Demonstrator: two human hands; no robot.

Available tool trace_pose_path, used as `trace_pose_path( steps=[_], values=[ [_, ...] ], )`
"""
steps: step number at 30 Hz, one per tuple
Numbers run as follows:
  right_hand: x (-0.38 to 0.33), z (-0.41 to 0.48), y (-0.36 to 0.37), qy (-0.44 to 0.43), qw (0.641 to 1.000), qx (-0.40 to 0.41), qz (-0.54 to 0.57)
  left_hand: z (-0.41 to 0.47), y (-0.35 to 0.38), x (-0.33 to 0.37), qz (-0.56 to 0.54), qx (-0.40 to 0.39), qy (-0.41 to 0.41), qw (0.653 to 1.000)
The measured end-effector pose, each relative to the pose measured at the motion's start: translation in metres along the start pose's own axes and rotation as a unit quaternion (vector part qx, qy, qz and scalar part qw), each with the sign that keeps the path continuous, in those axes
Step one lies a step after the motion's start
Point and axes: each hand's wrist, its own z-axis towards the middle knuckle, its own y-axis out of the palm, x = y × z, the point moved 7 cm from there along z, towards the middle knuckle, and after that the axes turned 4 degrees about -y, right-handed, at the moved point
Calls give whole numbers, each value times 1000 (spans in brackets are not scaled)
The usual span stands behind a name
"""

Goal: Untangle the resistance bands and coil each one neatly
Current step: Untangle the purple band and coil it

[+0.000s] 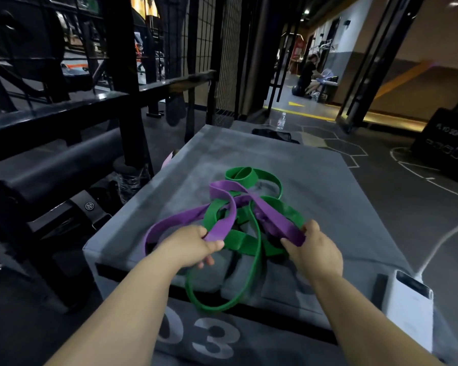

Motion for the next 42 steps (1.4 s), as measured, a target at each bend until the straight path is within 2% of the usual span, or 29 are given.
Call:
trace_pose_path(
  steps=[3, 4, 6, 9, 12, 15, 17, 22, 25, 29, 32, 36, 40, 42],
  values=[
    [-26, -22, -11, -60, 994, 81, 39, -4, 13, 7, -109, -46, 14, 993],
    [-34, -29, -12, -69, 992, 83, 61, -6, 17, 10, -146, -57, 14, 987],
    [-50, -40, -9, -81, 988, 36, 126, -10, 25, 17, -214, -59, 16, 975],
    [-71, -60, 5, -107, 970, -57, 212, -12, 30, 21, -192, -8, -6, 981],
    [-80, -74, 14, -148, 950, -77, 263, -19, 36, 25, -203, -15, -22, 979],
    [-73, -73, 16, -129, 928, -113, 330, -18, 36, 23, -202, 1, -18, 979],
    [-68, -68, 17, -106, 934, -133, 314, -17, 34, 21, -246, 6, -21, 969],
    [-54, -35, 11, -38, 971, -67, 227, -16, 27, 17, -353, -12, -25, 935],
    [-65, -17, 22, -59, 982, -118, 136, -15, 19, 12, -417, 20, -32, 908],
    [-85, -9, 43, -105, 973, -193, 70, -15, 5, 0, -495, 93, -45, 863],
    [-96, -2, 54, -106, 965, -234, 49, -14, 1, -11, -509, 121, -53, 851],
    [-106, 10, 70, -80, 956, -279, -37, -11, 3, -21, -534, 122, -76, 833],
    [-115, 18, 79, -80, 955, -277, -71, -9, 1, -22, -546, 108, -74, 827],
    [-115, 24, 79, -85, 960, -263, -45, -9, -2, -22, -543, 112, -68, 830]
  ],
)
